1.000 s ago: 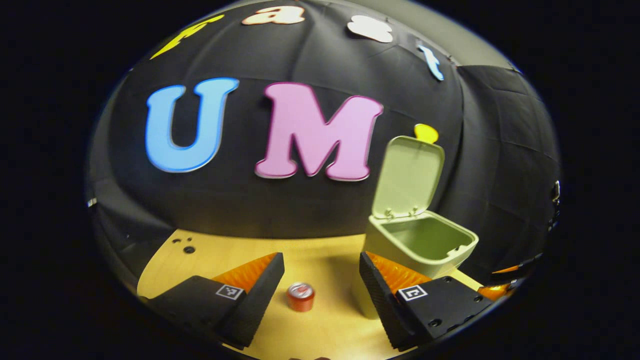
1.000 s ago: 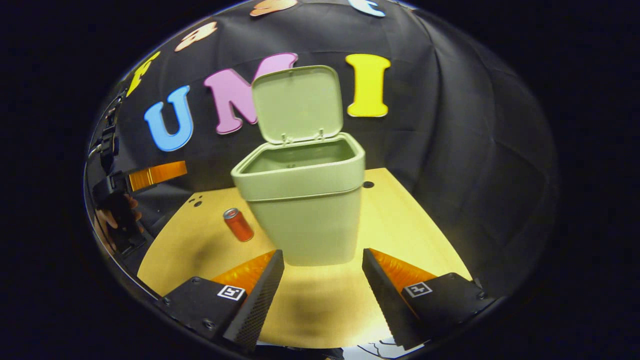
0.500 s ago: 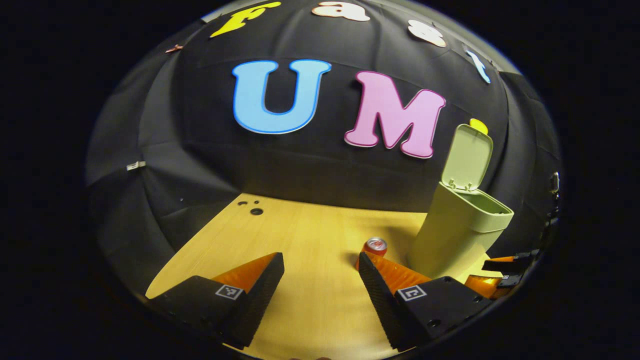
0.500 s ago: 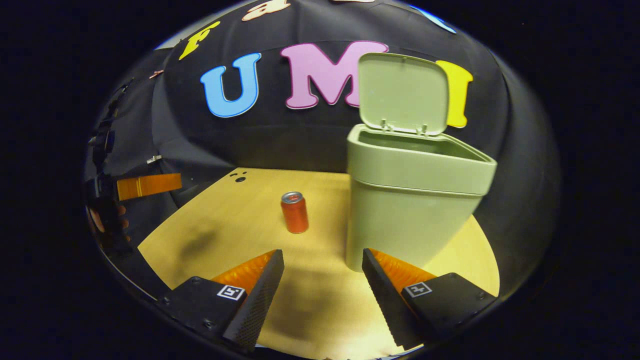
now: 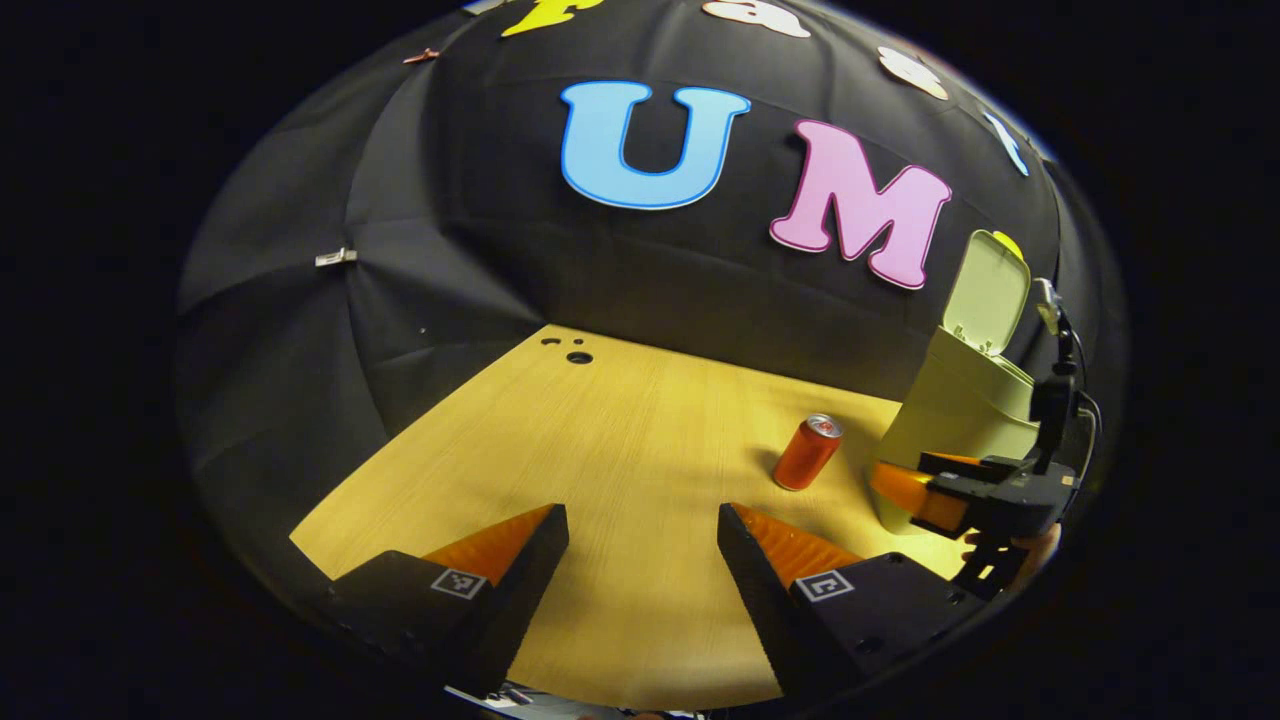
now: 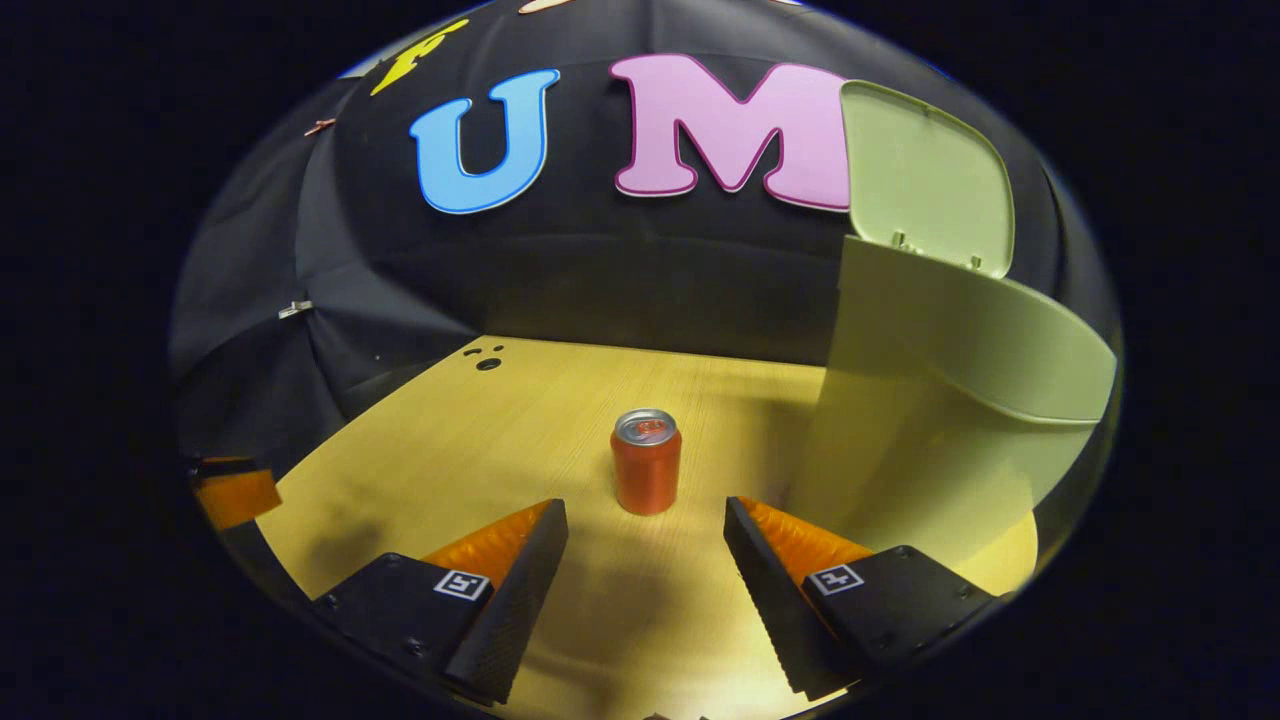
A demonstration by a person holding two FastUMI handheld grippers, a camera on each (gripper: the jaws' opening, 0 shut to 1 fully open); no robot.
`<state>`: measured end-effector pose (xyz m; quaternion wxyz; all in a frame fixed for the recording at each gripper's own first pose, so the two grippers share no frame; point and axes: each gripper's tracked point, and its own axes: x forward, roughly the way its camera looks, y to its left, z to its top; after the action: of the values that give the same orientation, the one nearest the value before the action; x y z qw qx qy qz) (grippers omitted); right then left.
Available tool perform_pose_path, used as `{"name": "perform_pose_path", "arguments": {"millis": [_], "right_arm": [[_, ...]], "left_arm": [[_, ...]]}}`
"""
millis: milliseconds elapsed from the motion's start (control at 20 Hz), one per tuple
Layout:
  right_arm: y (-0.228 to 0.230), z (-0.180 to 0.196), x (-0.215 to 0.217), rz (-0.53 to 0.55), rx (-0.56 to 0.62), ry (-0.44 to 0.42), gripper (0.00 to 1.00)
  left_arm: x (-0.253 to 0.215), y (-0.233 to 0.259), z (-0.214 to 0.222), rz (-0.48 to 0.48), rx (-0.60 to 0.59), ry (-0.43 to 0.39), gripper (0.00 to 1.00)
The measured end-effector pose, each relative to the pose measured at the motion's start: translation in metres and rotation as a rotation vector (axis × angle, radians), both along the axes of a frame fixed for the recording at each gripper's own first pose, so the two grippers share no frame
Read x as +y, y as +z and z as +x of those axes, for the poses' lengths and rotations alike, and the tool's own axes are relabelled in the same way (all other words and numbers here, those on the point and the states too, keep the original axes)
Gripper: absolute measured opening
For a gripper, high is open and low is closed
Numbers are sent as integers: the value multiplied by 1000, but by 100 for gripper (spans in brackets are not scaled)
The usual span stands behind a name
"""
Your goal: Press the lid of the desktop garbage bin to open it, pick up the crumpled paper on the desktop and throw it into the bin, then pick up the pop can on the desktop and drop it into the bin, and finally close the garbage bin lid.
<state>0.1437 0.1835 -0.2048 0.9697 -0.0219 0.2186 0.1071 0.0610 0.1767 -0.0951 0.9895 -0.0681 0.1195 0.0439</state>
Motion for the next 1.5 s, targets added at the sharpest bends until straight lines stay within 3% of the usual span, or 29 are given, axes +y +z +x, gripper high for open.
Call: {"name": "perform_pose_path", "arguments": {"millis": [250,800,1150,1300,1350,1450,1500], "right_arm": [[-35,45,11,-18,0,-48,99],[-88,108,12,-21,7,-139,99],[-89,121,14,-5,15,-138,99],[-89,122,16,-16,18,-123,84],[-88,121,16,-23,19,-119,88],[-81,119,19,-30,13,-104,83],[-76,119,20,-34,4,-96,87]], "left_arm": [[21,-29,5,-44,28,45,96],[43,-60,27,-95,47,101,96],[39,-63,34,-97,60,100,96],[33,-58,36,-88,54,90,96],[31,-57,36,-84,52,86,96],[29,-54,34,-78,48,79,96],[28,-51,33,-74,46,77,96]]}}
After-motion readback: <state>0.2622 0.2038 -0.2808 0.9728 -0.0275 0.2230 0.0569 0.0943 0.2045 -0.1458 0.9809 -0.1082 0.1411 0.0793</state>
